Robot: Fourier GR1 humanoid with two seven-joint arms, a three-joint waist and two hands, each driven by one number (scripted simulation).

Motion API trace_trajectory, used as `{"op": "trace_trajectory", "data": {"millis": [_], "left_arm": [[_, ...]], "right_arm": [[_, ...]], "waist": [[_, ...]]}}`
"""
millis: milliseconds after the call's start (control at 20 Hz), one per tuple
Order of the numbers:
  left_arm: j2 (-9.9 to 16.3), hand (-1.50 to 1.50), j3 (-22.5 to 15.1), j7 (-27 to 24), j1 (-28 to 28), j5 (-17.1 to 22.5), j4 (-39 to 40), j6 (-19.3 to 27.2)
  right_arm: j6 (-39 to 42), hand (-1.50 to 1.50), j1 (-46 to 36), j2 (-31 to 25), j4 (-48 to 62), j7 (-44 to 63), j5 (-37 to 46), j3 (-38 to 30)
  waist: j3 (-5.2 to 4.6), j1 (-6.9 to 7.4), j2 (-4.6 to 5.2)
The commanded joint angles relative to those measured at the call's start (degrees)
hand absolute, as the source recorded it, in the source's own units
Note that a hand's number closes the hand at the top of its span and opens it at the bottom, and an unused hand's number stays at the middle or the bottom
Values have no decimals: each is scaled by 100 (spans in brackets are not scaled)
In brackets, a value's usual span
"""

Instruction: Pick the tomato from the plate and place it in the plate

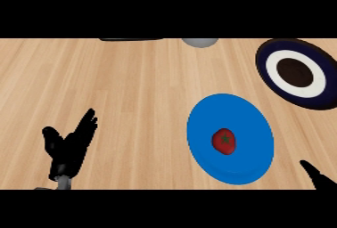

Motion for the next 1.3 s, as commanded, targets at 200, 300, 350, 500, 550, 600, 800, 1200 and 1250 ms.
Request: {"op": "trace_trajectory", "data": {"millis": [200,300,350,500,550,600,800,1200,1250], "left_arm": [[-129,0,-225,144,-126,-116,73,-54],[-234,0,-319,-70,13,-190,136,-61],[-151,0,-248,74,-118,-98,64,-151],[-395,0,-457,-29,-80,-289,111,1],[-379,0,-349,-84,-197,-276,456,-47],[-276,0,-175,-60,-414,-192,586,-160],[-130,0,-92,160,-318,-106,282,-282],[-213,0,-105,66,-80,-182,214,-277],[-344,0,-111,17,-323,-239,468,-227]], "right_arm": [[1217,-150,904,-1079,-1226,2347,1152,532],[1566,-150,854,-1277,-1571,3104,1421,472],[1661,-150,679,-1228,-1571,3523,1685,569],[2279,-150,167,-1218,-1702,4549,2044,854],[2477,-150,-303,-1194,-1569,4831,2070,876],[2554,-150,-444,-1005,-1616,5123,2431,1198],[3270,-150,-1370,-584,-1465,6188,3093,1555],[3887,-150,-2539,949,-160,6486,3493,2220],[4073,-150,-2650,1141,-188,6675,3702,2433]], "waist": [[-29,256,89],[-33,318,97],[-31,381,109],[-17,452,109],[-14,482,131],[-13,442,121],[2,390,65],[15,377,54],[10,336,57]]}}
